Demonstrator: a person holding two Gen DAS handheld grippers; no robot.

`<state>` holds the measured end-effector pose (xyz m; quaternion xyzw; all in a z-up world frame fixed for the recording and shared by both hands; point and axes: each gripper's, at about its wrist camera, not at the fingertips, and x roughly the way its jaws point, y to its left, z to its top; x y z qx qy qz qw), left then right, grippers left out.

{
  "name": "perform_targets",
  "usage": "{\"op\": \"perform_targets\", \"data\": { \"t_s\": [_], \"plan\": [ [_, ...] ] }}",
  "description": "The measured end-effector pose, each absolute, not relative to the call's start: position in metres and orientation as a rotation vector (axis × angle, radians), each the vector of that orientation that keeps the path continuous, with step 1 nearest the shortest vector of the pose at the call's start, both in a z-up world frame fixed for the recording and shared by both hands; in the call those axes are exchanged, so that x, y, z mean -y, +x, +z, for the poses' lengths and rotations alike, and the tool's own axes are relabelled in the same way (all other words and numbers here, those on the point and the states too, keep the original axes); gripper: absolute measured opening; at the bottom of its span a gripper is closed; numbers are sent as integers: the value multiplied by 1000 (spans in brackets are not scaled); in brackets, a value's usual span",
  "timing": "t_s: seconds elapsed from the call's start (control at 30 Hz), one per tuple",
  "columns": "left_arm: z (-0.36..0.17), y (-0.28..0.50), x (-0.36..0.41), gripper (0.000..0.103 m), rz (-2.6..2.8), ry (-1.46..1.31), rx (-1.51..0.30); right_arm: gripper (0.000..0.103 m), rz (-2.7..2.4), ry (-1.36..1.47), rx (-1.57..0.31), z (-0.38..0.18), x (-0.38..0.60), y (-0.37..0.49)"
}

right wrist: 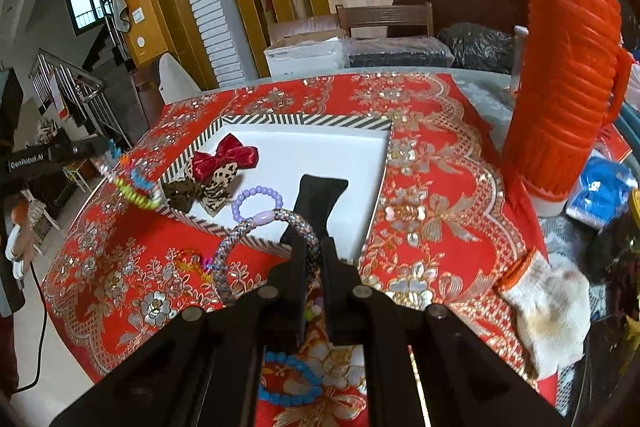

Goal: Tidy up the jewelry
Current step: 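Carry both bracelets into the white tray and open both tools to release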

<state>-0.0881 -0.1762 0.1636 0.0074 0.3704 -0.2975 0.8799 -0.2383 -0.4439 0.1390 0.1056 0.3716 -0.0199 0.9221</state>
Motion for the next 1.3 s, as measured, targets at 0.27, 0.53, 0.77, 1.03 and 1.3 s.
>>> {"op": "perform_targets", "data": {
  "t_s": [0.27,0.53,0.77,1.03,1.3],
  "plan": [
    [157,-75,234,0,-641,122,-765,7,-56,196,-773,141,454,-208],
    [148,-57,276,0,-654,183,-760,7,-75,178,-819,134,467,-166],
    [139,-34,305,0,-670,156,-791,7,-99,171,-843,126,477,-129],
    [111,-1,334,0,-693,75,-849,7,-143,190,-913,100,494,-84],
    [59,25,310,0,-585,74,-951,7,-159,162,-989,63,495,-44]
  ]
}}
